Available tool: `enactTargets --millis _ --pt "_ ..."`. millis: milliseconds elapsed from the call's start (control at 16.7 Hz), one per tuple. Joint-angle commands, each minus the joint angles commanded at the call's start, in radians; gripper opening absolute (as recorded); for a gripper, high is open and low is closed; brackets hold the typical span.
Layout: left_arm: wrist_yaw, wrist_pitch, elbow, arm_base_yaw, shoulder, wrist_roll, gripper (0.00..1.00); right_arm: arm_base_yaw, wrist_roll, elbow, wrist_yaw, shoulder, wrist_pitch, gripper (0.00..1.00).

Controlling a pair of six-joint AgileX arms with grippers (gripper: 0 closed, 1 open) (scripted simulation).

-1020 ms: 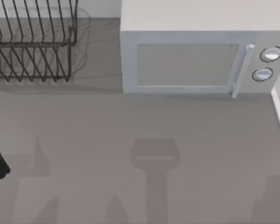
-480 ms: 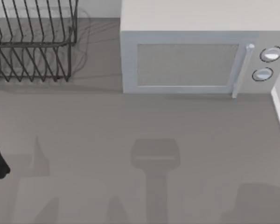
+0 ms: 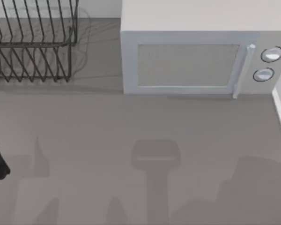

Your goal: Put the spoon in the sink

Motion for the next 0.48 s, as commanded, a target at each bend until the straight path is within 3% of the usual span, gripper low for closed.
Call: enactTargets --millis 480 --pt "0.0 0.0 0.0 0.0 0.0 0.0 1.0 0.091 0.107 0.799 0.0 0.57 -0.262 0.0"
